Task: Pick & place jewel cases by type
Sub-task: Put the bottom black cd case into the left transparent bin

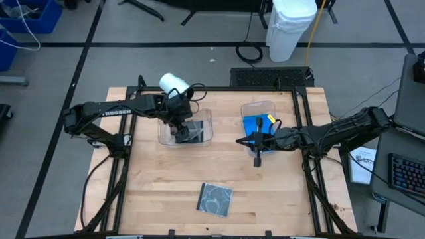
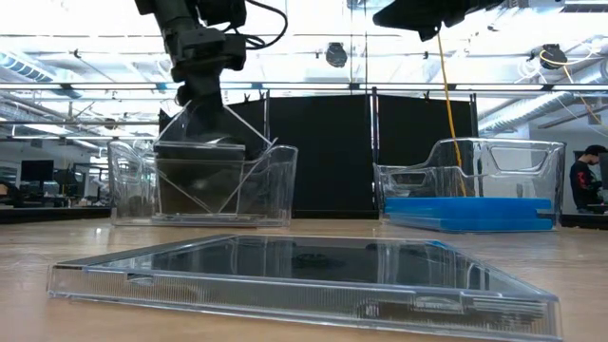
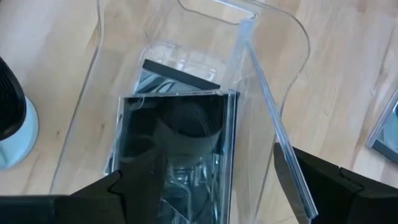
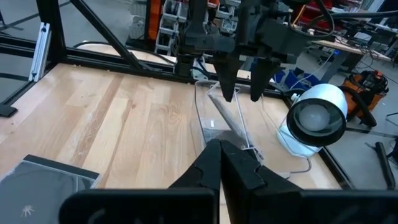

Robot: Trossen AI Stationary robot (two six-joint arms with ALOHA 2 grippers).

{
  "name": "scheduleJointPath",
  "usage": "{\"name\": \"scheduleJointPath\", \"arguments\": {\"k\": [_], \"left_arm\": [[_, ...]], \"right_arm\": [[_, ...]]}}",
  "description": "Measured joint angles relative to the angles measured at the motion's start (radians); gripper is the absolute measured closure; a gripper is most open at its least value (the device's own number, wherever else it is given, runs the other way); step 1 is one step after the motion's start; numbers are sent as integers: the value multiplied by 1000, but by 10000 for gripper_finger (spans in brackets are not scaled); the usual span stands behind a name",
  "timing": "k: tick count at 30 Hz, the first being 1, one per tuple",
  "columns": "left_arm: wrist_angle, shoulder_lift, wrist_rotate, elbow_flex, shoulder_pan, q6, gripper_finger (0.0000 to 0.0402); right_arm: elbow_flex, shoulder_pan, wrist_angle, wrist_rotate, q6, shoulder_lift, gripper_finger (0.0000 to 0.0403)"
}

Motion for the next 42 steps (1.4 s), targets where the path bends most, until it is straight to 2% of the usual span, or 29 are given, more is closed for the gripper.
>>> {"name": "scheduleJointPath", "arguments": {"k": [3,9,17,24,32,34,38,42], "left_arm": [[-3,-4,-11,0,0,27,106],[-2,-50,-96,1,-2,77,105],[12,-182,-240,1,-9,70,105],[66,-304,-365,1,-63,73,105],[71,-356,-376,1,-130,-19,105],[63,-349,-377,-4,-147,-43,105],[58,-332,-377,-37,-190,-37,105],[125,-359,-376,-66,-237,-18,105]], "right_arm": [[0,0,16,-1,-1,0,403],[0,0,38,-3,-24,0,403],[-1,0,42,-3,-23,0,403],[-1,0,40,-3,-17,3,403],[-13,0,57,-26,5,15,403],[-42,0,122,-88,6,27,403],[-124,0,369,-242,4,102,403],[-147,0,551,-268,23,229,403]]}}
